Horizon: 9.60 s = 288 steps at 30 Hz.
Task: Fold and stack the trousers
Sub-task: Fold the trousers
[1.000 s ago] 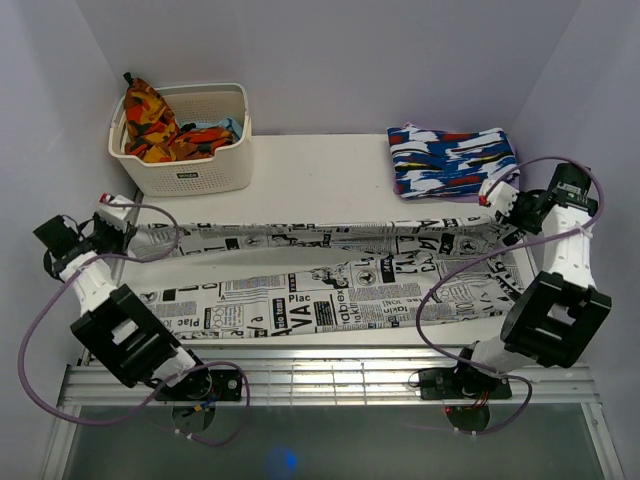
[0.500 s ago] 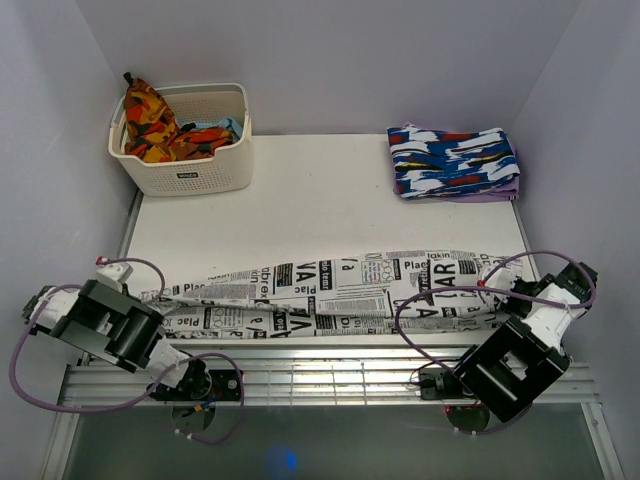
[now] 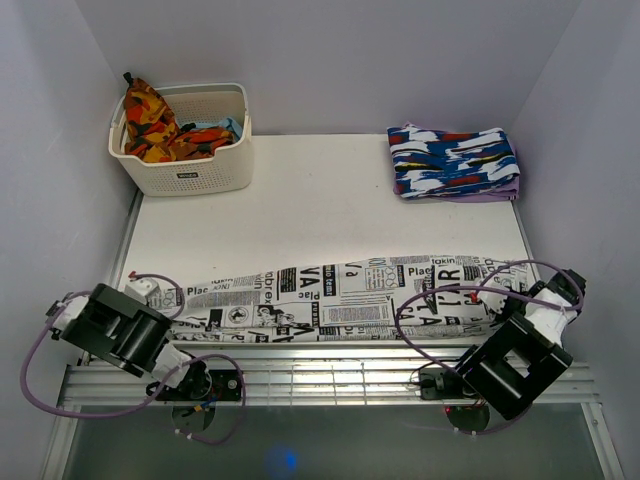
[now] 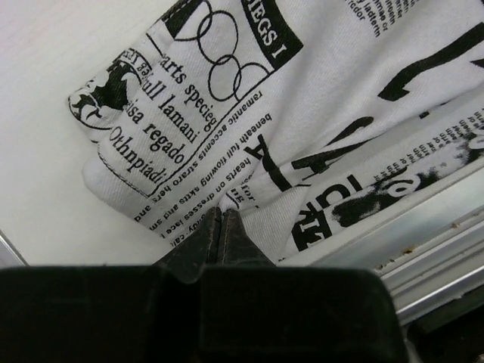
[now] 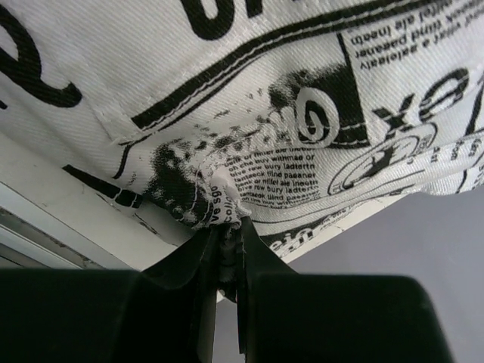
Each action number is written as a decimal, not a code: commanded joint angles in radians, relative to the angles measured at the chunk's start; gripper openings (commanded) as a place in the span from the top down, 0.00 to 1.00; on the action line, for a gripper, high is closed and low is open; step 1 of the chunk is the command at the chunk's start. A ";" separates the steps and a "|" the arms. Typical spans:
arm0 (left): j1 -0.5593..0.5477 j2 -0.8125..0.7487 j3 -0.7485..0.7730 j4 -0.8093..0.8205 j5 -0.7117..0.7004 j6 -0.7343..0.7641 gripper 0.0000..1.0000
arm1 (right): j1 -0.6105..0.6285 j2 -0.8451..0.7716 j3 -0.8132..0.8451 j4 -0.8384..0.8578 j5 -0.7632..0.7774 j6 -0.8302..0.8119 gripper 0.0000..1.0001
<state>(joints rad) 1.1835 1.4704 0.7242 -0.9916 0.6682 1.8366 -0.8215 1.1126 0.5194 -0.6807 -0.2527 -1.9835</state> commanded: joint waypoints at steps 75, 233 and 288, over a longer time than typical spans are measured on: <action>-1.707 -0.062 -0.011 0.519 -0.306 -1.045 0.46 | 0.315 0.211 0.416 -0.141 0.061 0.321 0.92; -1.641 -0.114 0.035 0.275 -0.186 -0.895 0.64 | 0.320 0.326 0.574 -0.157 0.089 0.373 0.92; -1.569 -0.276 0.049 0.085 -0.176 -0.826 1.00 | 0.265 0.158 0.388 -0.119 0.176 0.149 0.92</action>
<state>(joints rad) -0.3916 1.1847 0.8124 -0.8368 0.4721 0.9623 -0.5404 1.2682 0.9871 -0.8764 -0.1604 -1.7508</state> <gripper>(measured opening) 0.019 0.127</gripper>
